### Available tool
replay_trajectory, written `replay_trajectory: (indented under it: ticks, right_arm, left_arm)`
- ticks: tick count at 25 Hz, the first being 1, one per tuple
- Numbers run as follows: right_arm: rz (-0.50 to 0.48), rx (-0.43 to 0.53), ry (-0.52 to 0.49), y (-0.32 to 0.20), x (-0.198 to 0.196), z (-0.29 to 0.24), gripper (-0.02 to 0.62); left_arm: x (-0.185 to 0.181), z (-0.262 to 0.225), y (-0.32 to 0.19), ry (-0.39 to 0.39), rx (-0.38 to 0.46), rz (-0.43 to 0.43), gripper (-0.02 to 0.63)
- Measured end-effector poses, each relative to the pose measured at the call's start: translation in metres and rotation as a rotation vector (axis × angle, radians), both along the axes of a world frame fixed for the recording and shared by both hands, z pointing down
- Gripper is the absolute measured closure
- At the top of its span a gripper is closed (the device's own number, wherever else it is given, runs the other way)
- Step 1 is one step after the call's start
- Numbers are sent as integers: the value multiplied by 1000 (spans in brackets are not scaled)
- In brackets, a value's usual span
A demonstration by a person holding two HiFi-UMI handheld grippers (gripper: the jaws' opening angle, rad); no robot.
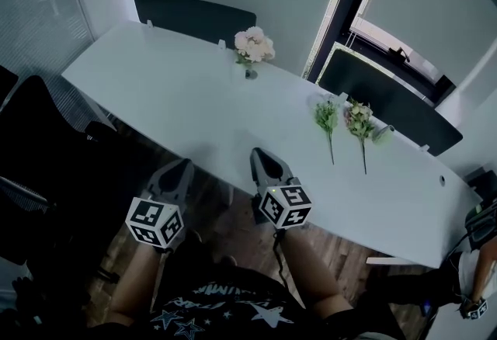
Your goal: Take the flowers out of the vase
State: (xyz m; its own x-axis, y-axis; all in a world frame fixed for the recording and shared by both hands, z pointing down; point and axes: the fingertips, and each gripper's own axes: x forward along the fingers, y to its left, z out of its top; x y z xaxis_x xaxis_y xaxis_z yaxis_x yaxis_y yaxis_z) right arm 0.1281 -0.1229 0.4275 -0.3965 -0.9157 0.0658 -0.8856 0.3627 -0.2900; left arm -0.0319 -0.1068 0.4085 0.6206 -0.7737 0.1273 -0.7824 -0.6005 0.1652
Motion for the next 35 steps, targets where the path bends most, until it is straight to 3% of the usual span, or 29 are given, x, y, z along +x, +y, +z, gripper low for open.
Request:
replay_trajectory:
  ticks: [11,35]
  right_arm:
    - [77,-16,-3,-39,22,9,592]
    - [258,-58,-24,-206,30,10,571]
  left_arm:
    - [14,9,-58,15,-2,49,597]
    - [33,8,-262,13,-32,242,597]
